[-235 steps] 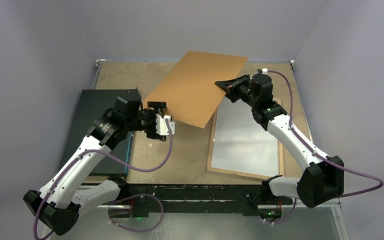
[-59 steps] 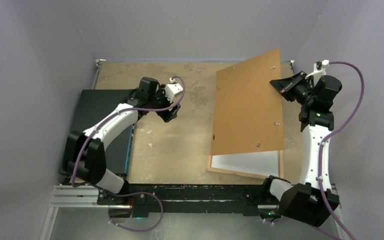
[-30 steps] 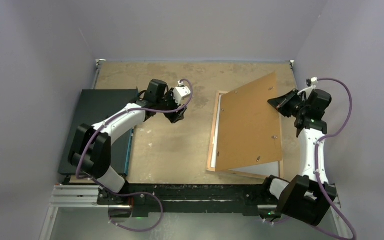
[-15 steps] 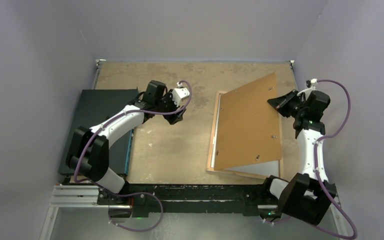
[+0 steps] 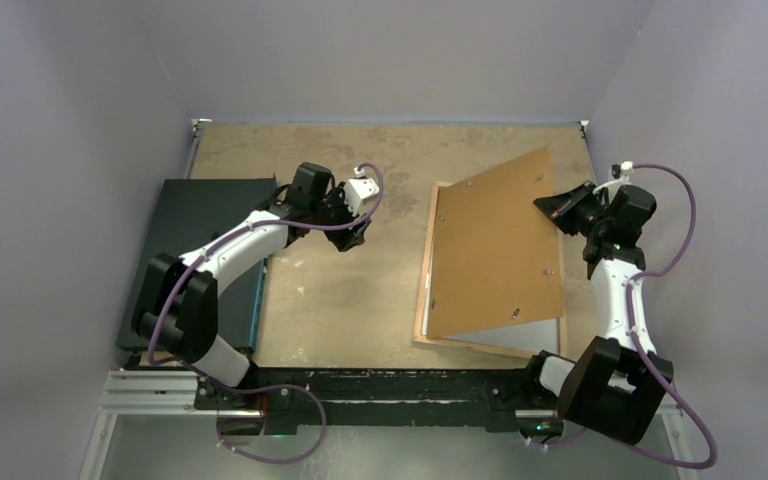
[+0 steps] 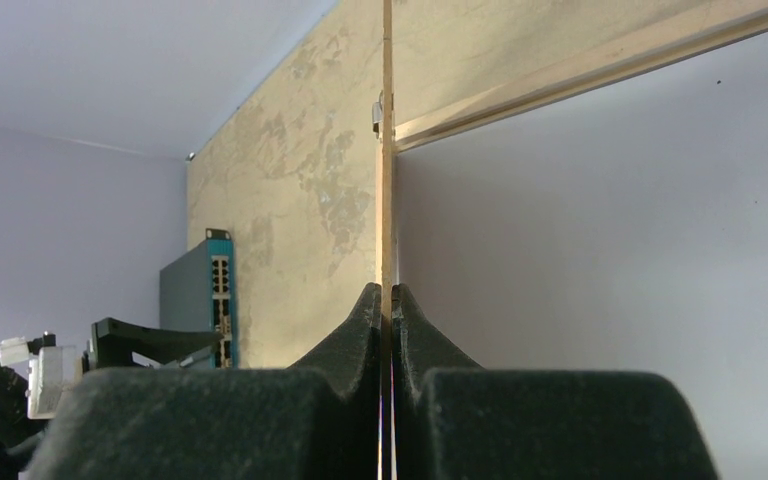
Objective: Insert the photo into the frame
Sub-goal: Turn over the photo frame item on the photo frame.
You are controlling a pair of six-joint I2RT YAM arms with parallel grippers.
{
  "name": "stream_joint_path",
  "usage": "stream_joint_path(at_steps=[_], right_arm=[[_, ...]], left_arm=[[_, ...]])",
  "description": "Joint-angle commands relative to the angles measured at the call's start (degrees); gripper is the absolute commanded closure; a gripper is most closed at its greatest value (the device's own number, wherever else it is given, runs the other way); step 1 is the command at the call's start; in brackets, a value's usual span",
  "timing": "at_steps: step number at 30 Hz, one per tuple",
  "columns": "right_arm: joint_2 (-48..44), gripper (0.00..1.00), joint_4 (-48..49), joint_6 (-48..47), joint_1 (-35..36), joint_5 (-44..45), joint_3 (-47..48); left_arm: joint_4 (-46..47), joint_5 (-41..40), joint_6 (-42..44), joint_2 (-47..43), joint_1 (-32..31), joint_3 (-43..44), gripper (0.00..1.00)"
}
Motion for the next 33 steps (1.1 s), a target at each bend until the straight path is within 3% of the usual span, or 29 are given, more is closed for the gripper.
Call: stream_joint_path(at_steps=[1, 23, 33], right_arm=[[-0.5, 1.00, 6.2, 2.6, -0.1, -1.3, -0.7], [-2.1, 1.00, 9.0, 4.4, -0.2, 2.7, -3.4], [-7.1, 1.00, 15.1, 7.6, -0.2, 3.9, -12.7]], left_arm=[[-0.2, 1.7, 0.0, -2.0, -0.3, -0.8, 0.39], [-0.9, 2.8, -0.3, -2.2, -0.4, -1.4, 0.42], [2.2, 4.0, -2.4, -1.8, -2.3, -5.5, 0.41]])
